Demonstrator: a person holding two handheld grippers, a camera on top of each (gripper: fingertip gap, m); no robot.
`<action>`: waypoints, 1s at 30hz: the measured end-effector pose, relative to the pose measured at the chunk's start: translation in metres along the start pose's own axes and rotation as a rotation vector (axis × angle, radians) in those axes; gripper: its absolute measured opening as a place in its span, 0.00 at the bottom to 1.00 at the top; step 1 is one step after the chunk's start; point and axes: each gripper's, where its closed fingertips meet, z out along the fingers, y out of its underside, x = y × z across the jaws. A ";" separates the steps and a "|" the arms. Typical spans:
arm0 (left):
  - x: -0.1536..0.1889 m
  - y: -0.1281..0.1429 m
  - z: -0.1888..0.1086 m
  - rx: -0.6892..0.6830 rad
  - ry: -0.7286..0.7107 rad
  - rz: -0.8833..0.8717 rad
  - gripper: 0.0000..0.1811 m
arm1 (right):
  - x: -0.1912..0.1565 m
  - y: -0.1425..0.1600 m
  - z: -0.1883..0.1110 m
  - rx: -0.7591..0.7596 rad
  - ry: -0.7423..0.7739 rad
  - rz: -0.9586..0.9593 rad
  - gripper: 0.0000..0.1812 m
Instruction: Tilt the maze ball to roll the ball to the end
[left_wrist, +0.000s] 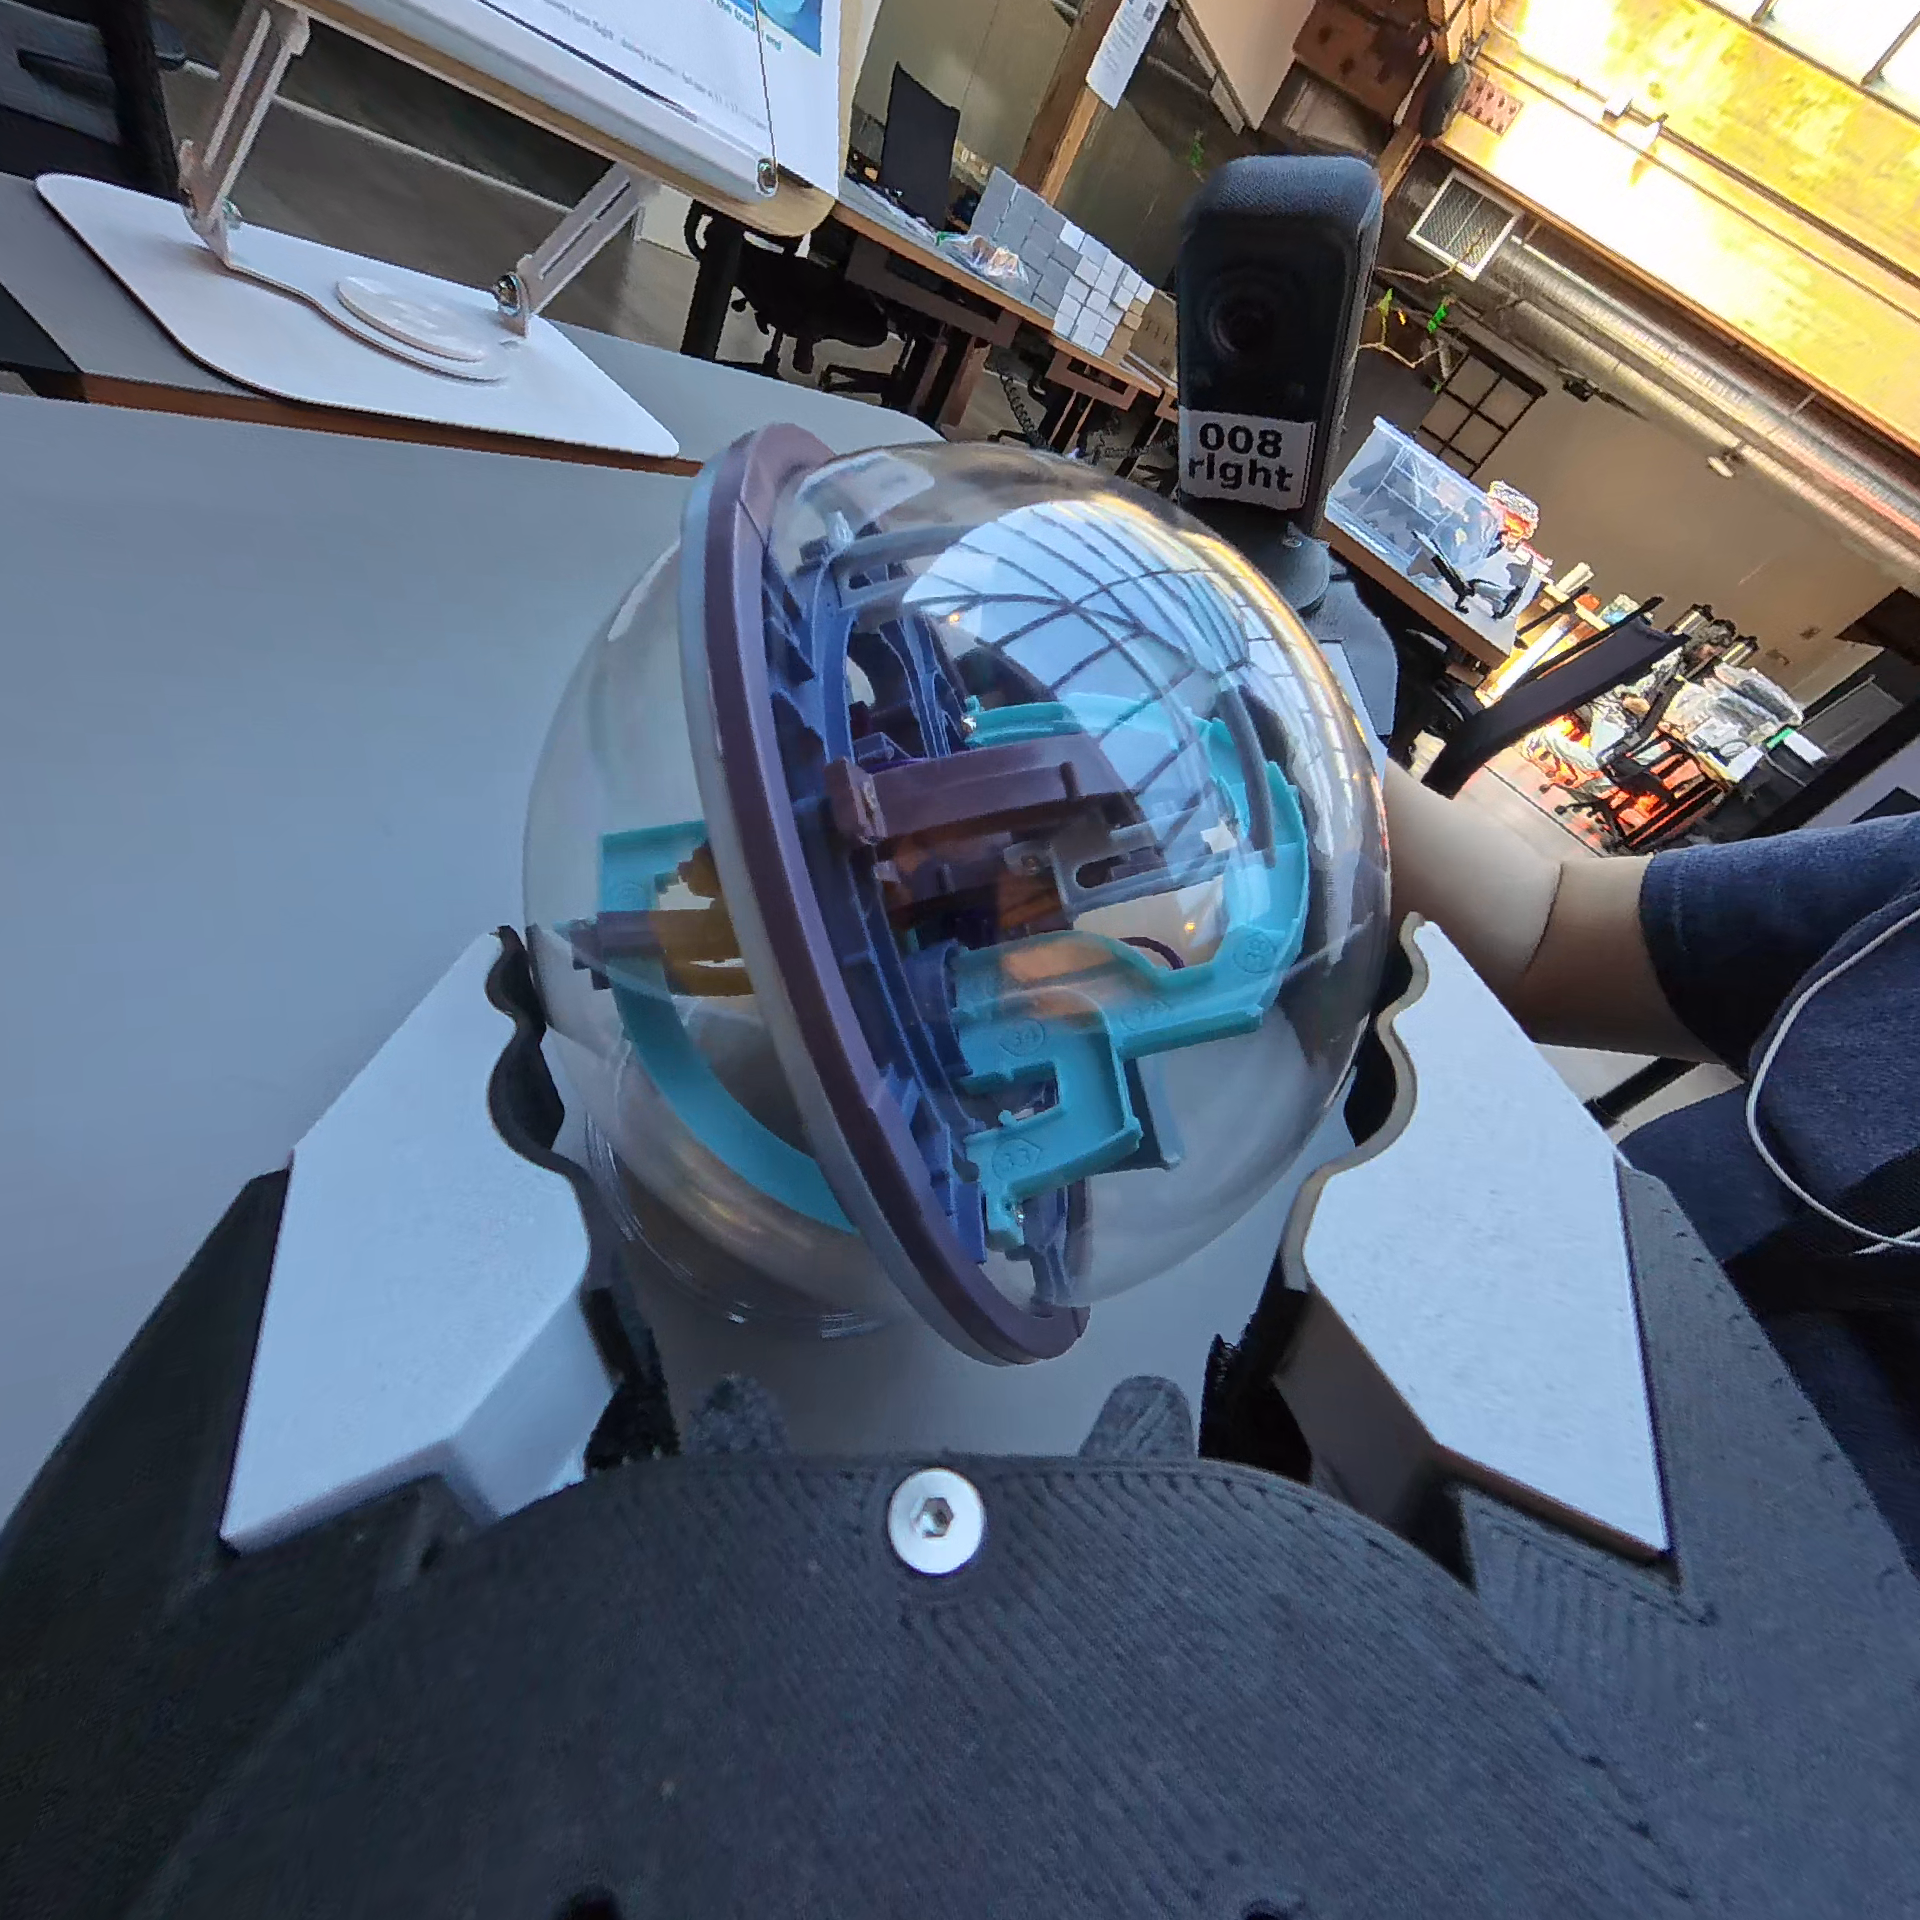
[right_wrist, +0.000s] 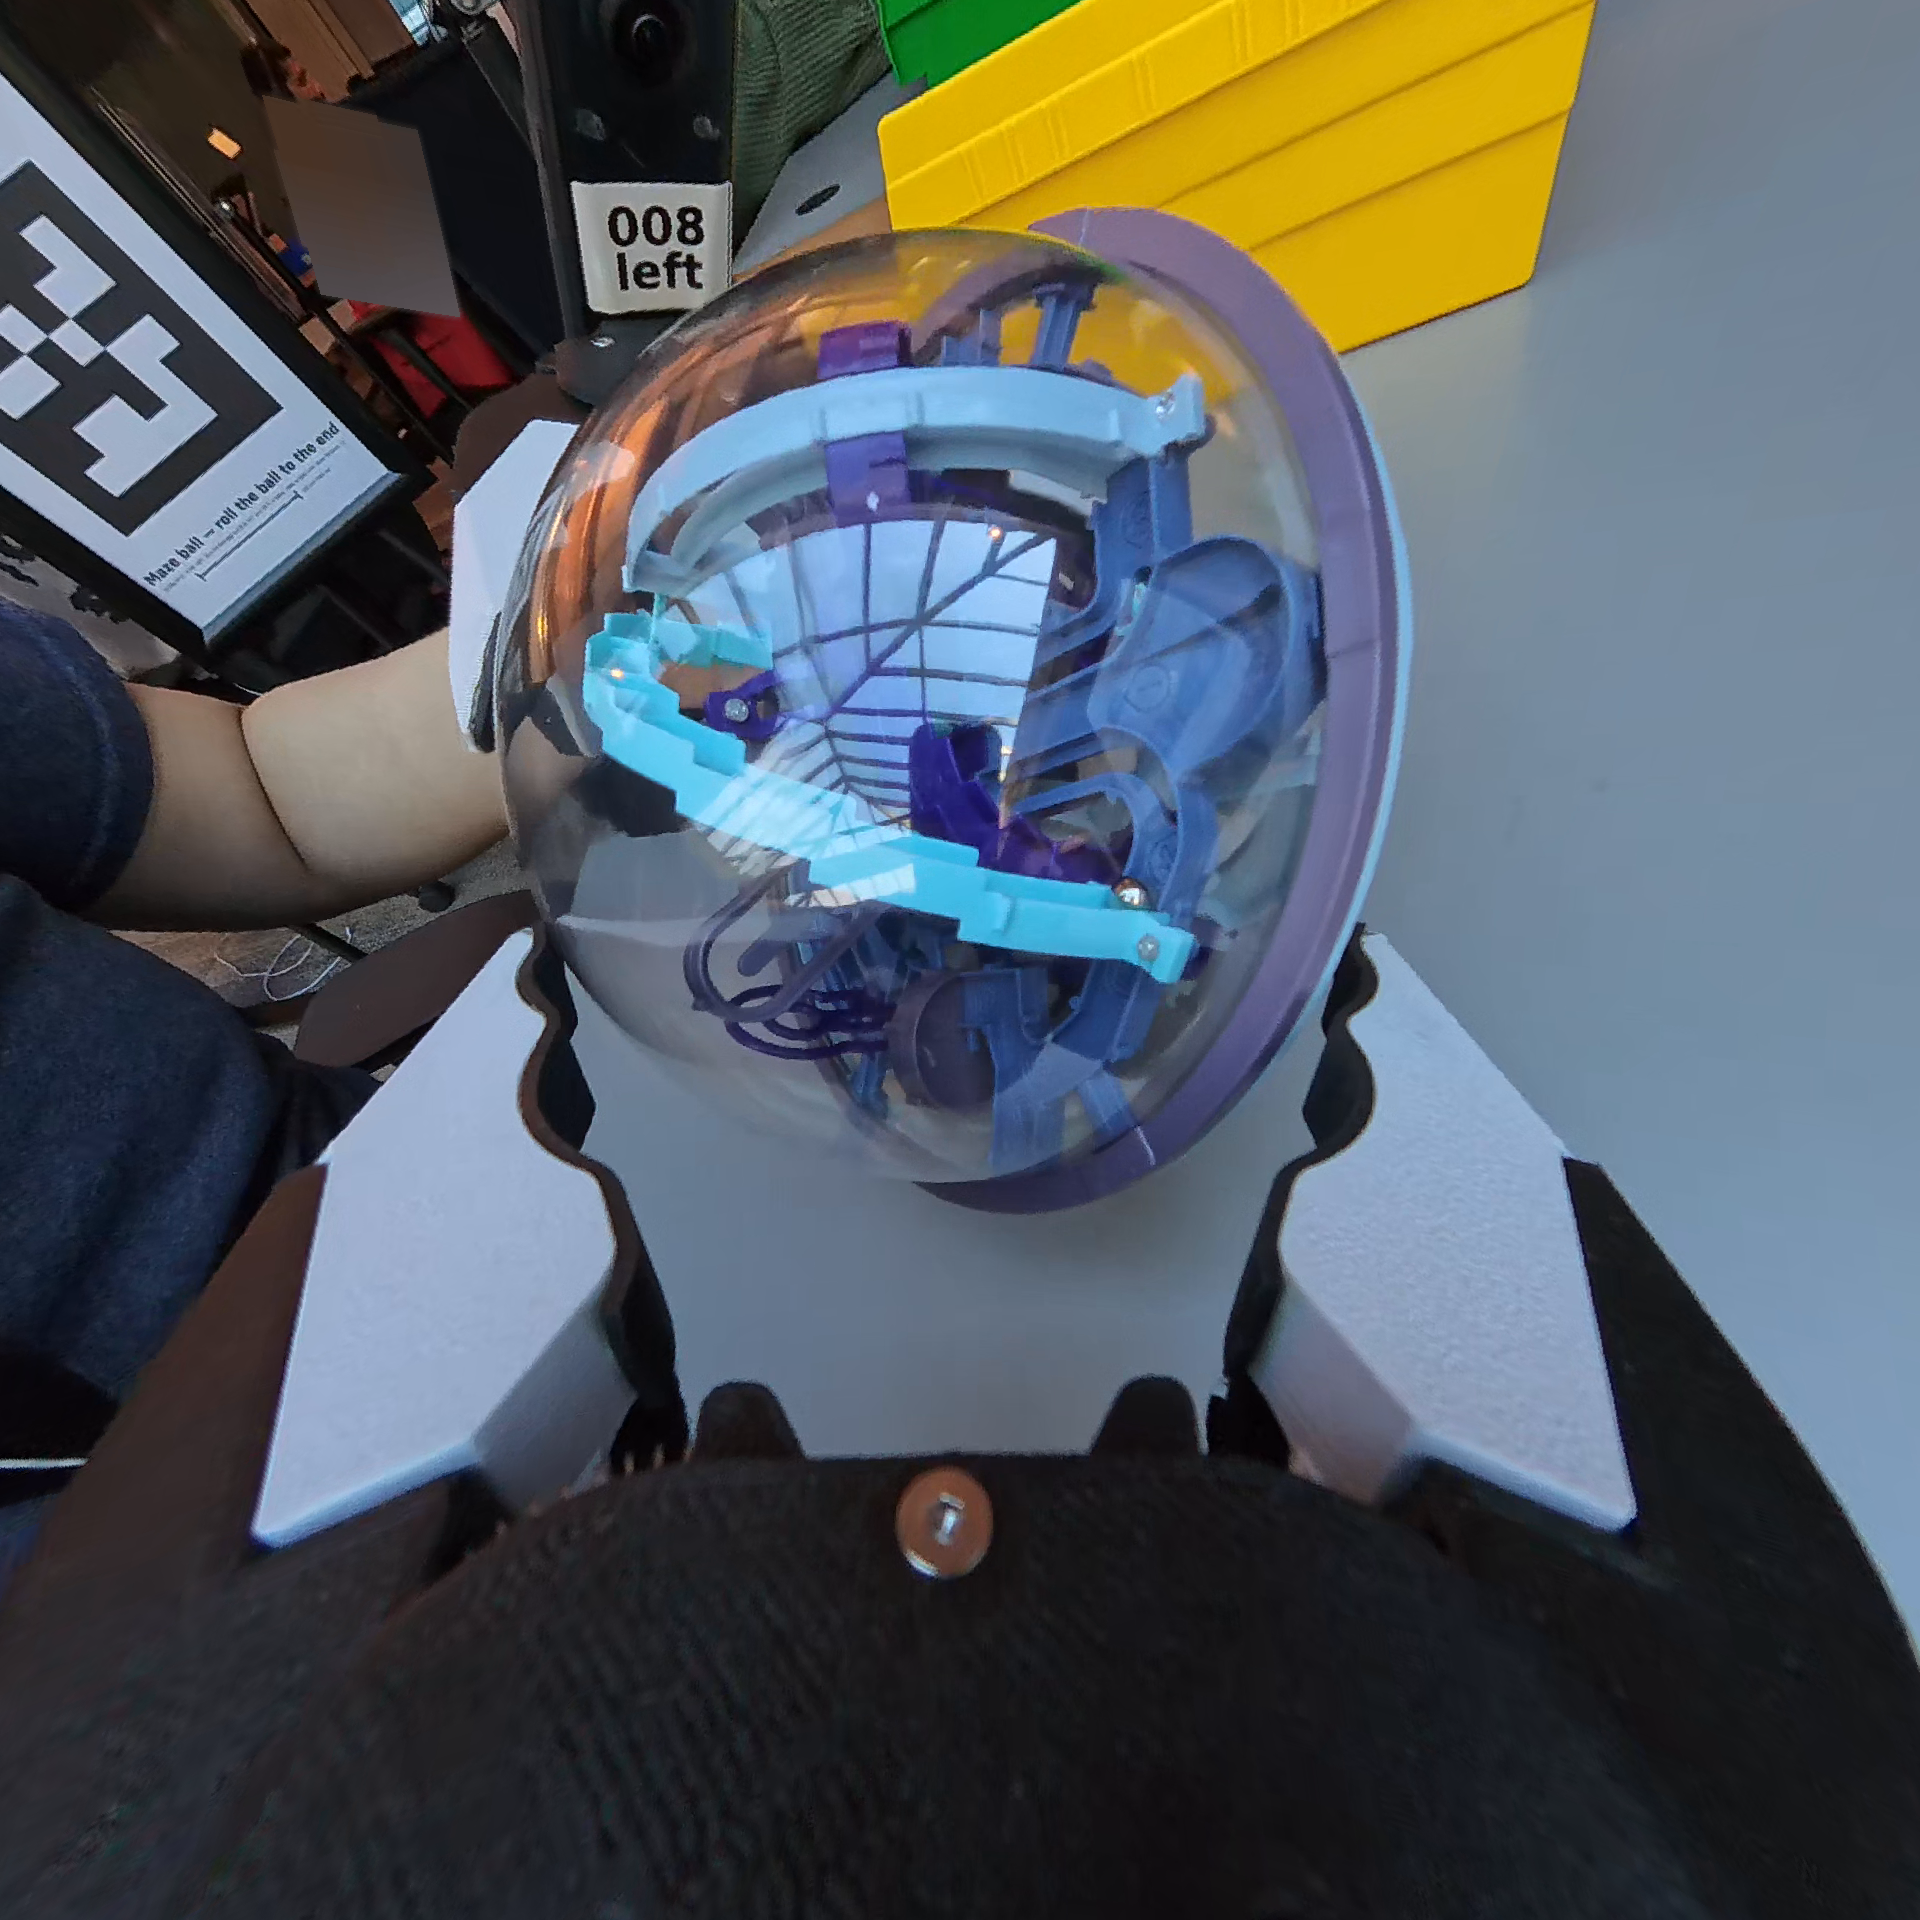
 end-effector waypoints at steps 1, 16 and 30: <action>0.000 0.000 0.000 0.003 -0.002 0.001 0.85 | 0.000 0.000 0.000 0.009 -0.001 -0.004 0.78; 0.001 -0.005 -0.007 0.049 0.024 -0.001 0.80 | 0.001 -0.007 0.004 0.134 0.093 -0.362 0.83; 0.006 0.002 -0.002 -0.074 -0.128 0.519 0.84 | -0.002 -0.010 0.002 0.168 0.027 -0.257 0.80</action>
